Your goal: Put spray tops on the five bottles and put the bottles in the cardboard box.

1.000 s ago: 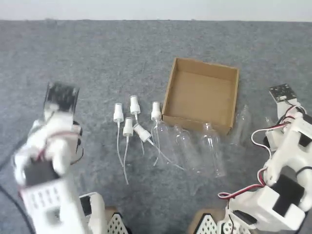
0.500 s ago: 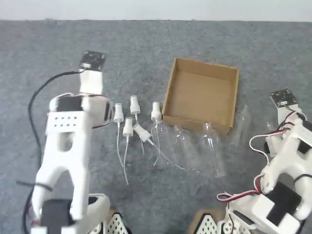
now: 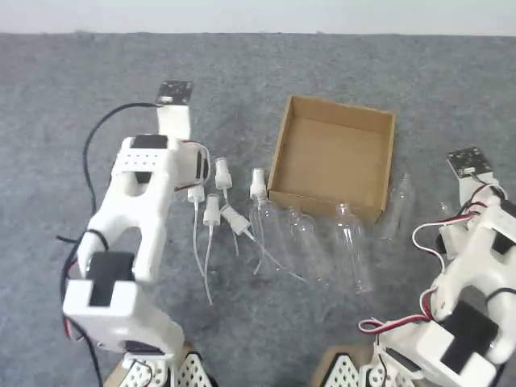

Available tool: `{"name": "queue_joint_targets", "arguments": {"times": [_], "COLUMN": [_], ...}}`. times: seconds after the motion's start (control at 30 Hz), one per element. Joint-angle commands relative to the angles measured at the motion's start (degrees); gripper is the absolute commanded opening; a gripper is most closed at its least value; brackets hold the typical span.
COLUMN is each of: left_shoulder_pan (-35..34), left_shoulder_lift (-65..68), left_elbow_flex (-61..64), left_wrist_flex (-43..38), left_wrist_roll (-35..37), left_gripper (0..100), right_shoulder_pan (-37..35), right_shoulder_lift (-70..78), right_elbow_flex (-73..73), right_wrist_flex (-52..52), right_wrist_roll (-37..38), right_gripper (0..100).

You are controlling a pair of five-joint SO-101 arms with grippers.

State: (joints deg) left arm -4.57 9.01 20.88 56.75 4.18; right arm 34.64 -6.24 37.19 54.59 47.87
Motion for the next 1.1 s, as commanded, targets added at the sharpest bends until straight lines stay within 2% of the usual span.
{"name": "queue_joint_targets", "arguments": {"times": [0.0,0.27,0.57,0.67,0.9,1.07], "left_shoulder_pan": [-0.7,0.26,0.35,0.35,0.44,0.44], "left_shoulder_lift": [3.96,11.78,11.69,10.9,-7.74,-22.07], "left_elbow_flex": [-5.67,-8.4,-8.31,-8.57,-1.8,8.31], "left_wrist_flex": [-2.37,-2.73,0.35,2.11,7.82,7.91], "left_wrist_roll": [1.14,1.41,0.88,0.79,-0.53,-3.16], "left_gripper": [16,15,3,1,1,1], "right_shoulder_pan": [0.92,0.92,1.01,1.1,1.1,0.92], "right_shoulder_lift": [-1.89,-1.98,-2.07,-2.33,-2.33,-2.33], "right_elbow_flex": [0.18,0.09,0.0,0.0,-3.6,-5.8], "right_wrist_flex": [-0.48,-0.48,-0.31,-0.4,0.57,4.53], "right_wrist_roll": [-0.35,-0.35,-0.97,-4.13,-7.91,-7.74], "right_gripper": [0.6,0.6,0.6,0.6,1.7,17.4]}}
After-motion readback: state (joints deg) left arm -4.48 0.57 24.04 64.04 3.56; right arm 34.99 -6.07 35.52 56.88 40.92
